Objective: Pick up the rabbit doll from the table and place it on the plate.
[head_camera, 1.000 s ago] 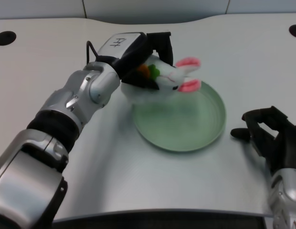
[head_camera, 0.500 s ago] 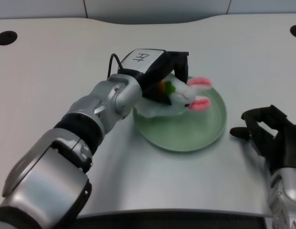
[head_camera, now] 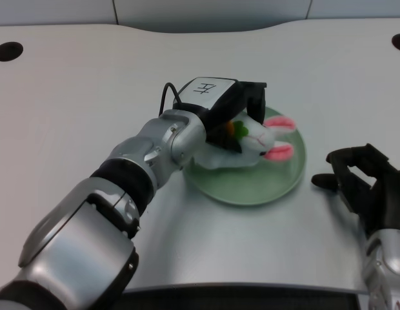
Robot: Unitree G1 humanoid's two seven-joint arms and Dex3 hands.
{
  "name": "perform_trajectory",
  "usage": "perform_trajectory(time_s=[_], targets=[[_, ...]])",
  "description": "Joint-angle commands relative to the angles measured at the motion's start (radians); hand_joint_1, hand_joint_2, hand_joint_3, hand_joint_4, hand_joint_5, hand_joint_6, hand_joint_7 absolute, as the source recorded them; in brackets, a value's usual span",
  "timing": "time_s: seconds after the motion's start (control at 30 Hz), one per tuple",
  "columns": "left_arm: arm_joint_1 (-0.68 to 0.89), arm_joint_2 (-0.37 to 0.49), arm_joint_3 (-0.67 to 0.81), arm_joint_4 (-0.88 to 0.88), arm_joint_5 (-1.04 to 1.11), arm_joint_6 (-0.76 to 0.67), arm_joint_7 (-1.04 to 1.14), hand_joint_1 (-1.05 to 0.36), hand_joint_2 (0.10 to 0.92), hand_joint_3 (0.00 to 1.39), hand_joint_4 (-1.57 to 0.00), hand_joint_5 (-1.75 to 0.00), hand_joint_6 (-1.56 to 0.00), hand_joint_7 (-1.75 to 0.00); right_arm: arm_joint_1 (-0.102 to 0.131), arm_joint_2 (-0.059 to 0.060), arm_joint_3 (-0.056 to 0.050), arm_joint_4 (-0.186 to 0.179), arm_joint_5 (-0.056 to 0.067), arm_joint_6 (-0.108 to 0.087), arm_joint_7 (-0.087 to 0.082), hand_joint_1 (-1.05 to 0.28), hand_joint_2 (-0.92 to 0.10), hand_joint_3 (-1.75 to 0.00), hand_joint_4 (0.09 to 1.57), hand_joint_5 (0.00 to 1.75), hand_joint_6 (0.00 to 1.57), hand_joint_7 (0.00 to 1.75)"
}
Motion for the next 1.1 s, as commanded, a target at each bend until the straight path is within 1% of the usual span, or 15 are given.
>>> perform_trajectory(time_s=[0.03, 0.07, 0.17, 0.23, 0.27, 0.33, 0.37, 0.43, 0.6, 0.67, 0.77, 0.87, 1.0, 1.07, 1.1], targets=[[-0.047, 0.006, -0.009, 0.011, 0.001, 0.045, -0.084, -0.3, 0.837, 0.1, -0.7, -1.63, -0.56, -1.6, 0.013, 0.005, 0.0, -0.017, 0.005, 0.015, 0.003, -0.75, -0.92, -0.2, 0.84, 0.88, 0.73, 1.28], [-0.053, 0.008, -0.013, 0.011, 0.003, 0.055, -0.107, -0.41, 0.833, 0.05, -0.65, -1.45, -0.56, -1.34, 0.014, 0.005, 0.0, -0.019, 0.007, 0.019, 0.004, -0.76, -0.92, -0.2, 0.84, 0.88, 0.73, 1.29], [-0.063, 0.016, -0.043, 0.012, 0.029, 0.069, -0.134, -0.6, 0.835, 0.01, -0.48, -1.21, -0.5, -0.91, 0.013, 0.004, -0.001, -0.013, 0.007, 0.011, 0.005, -0.76, -0.92, -0.2, 0.84, 0.88, 0.73, 1.29], [-0.07, 0.017, -0.06, 0.013, 0.041, 0.082, -0.163, -0.7, 0.856, 0.0, -0.36, -0.79, -0.45, -0.45, 0.012, 0.005, -0.002, -0.01, 0.009, 0.01, 0.006, -0.76, -0.92, -0.19, 0.83, 0.88, 0.74, 1.29], [-0.073, 0.018, -0.066, 0.013, 0.045, 0.085, -0.176, -0.77, 0.868, 0.0, -0.23, -0.62, -0.35, -0.25, 0.012, 0.005, -0.003, -0.01, 0.01, 0.01, 0.006, -0.76, -0.92, -0.19, 0.83, 0.88, 0.74, 1.29], [-0.081, 0.015, -0.086, 0.014, 0.063, 0.11, -0.201, -0.83, 0.883, 0.01, -0.09, -0.49, -0.24, -0.12, 0.012, 0.006, -0.003, -0.011, 0.011, 0.013, 0.006, -0.76, -0.92, -0.19, 0.83, 0.88, 0.74, 1.28], [-0.083, 0.013, -0.094, 0.014, 0.069, 0.12, -0.207, -0.89, 0.891, 0.01, -0.04, -0.23, -0.1, -0.08, 0.012, 0.006, -0.003, -0.013, 0.012, 0.016, 0.006, -0.76, -0.92, -0.19, 0.83, 0.88, 0.75, 1.28], [-0.084, 0.012, -0.1, 0.012, 0.073, 0.131, -0.212, -0.93, 0.897, 0.01, -0.01, -0.08, -0.03, -0.06, 0.012, 0.006, -0.003, -0.014, 0.013, 0.018, 0.006, -0.76, -0.92, -0.19, 0.83, 0.88, 0.75, 1.28], [-0.082, 0.016, -0.115, 0.01, 0.084, 0.14, -0.21, -0.94, 0.899, 0.01, 0.0, -0.03, -0.01, -0.06, 0.012, 0.006, -0.003, -0.014, 0.012, 0.016, 0.008, -0.76, -0.92, -0.18, 0.83, 0.88, 0.75, 1.28], [-0.081, 0.021, -0.131, 0.01, 0.099, 0.147, -0.206, -1.02, 0.916, 0.07, 0.0, -0.01, 0.0, -0.01, 0.013, 0.005, -0.002, -0.011, 0.011, 0.011, 0.011, -0.75, -0.92, -0.19, 0.84, 0.89, 0.75, 1.27], [-0.079, 0.026, -0.133, 0.008, 0.102, 0.145, -0.194, -1.05, 0.921, 0.09, 0.0, 0.0, 0.0, 0.0, 0.012, 0.004, 0.002, -0.014, 0.001, 0.019, 0.001, -0.75, -0.92, -0.2, 0.84, 0.89, 0.74, 1.27], [-0.083, 0.033, -0.128, 0.003, 0.097, 0.138, -0.208, -1.05, 0.921, 0.12, 0.0, 0.0, 0.0, 0.0, 0.009, 0.006, -0.001, -0.004, 0.007, 0.007, 0.007, -0.75, -0.92, -0.2, 0.85, 0.89, 0.74, 1.27], [-0.084, 0.035, -0.128, 0.001, 0.095, 0.137, -0.211, -1.05, 0.921, 0.13, 0.0, 0.0, 0.0, 0.0, 0.008, 0.007, -0.001, -0.003, 0.008, 0.007, 0.006, -0.75, -0.92, -0.19, 0.85, 0.89, 0.75, 1.27], [-0.081, 0.053, -0.111, -0.014, 0.079, 0.119, -0.213, -1.05, 0.921, 0.13, 0.0, 0.0, 0.0, 0.0, 0.005, 0.006, 0.0, 0.005, 0.004, -0.001, 0.004, -0.75, -0.92, -0.19, 0.84, 0.89, 0.75, 1.27], [-0.083, 0.071, -0.097, -0.029, 0.066, 0.106, -0.227, -1.05, 0.921, 0.13, 0.0, 0.0, 0.0, 0.0, 0.001, 0.007, -0.002, 0.015, 0.009, -0.007, 0.01, -0.75, -0.92, -0.19, 0.84, 0.88, 0.75, 1.27]])
